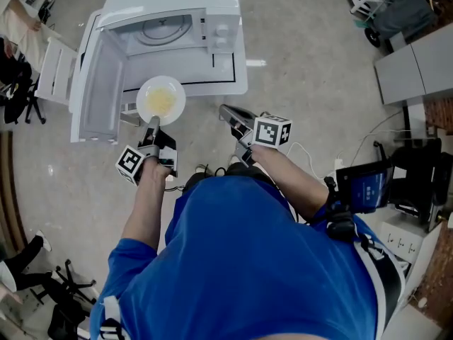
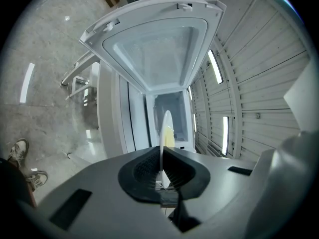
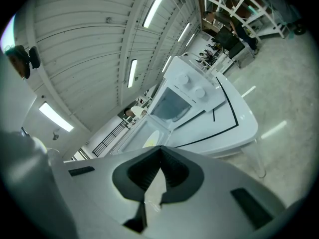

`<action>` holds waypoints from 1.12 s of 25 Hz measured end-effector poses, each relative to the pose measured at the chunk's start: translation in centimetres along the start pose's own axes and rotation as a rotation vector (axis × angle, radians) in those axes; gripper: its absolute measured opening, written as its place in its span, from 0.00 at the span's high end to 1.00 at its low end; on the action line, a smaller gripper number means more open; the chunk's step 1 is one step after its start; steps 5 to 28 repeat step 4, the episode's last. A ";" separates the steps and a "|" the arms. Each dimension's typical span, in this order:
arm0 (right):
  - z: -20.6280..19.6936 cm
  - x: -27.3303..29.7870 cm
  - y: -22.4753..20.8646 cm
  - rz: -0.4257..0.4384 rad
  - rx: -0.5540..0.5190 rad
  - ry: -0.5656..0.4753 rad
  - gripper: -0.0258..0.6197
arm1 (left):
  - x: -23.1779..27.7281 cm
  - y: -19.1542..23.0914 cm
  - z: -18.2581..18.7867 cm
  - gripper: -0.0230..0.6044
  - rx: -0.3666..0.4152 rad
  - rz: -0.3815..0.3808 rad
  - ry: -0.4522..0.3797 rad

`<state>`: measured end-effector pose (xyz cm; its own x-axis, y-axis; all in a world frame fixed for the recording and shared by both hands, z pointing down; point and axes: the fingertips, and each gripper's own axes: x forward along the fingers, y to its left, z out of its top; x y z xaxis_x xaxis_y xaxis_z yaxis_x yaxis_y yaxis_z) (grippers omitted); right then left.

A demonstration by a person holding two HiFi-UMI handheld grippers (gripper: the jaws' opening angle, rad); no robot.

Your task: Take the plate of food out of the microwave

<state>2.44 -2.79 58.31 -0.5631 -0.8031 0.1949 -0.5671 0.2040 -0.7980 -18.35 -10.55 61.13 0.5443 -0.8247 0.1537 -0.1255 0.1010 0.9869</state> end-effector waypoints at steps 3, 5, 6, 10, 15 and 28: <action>-0.5 0.9 -0.1 0.002 -0.009 0.008 0.95 | 0.1 0.5 0.7 0.94 -0.006 -0.008 -0.005; -0.5 1.0 -0.2 0.003 -0.012 0.010 0.95 | 0.2 0.5 0.7 0.94 -0.009 -0.013 -0.007; -0.5 1.0 -0.2 0.003 -0.012 0.010 0.95 | 0.2 0.5 0.7 0.94 -0.009 -0.013 -0.007; -0.5 1.0 -0.2 0.003 -0.012 0.010 0.95 | 0.2 0.5 0.7 0.94 -0.009 -0.013 -0.007; -0.5 1.0 -0.2 0.003 -0.012 0.010 0.95 | 0.2 0.5 0.7 0.94 -0.009 -0.013 -0.007; -0.5 1.0 -0.2 0.003 -0.012 0.010 0.95 | 0.2 0.5 0.7 0.94 -0.009 -0.013 -0.007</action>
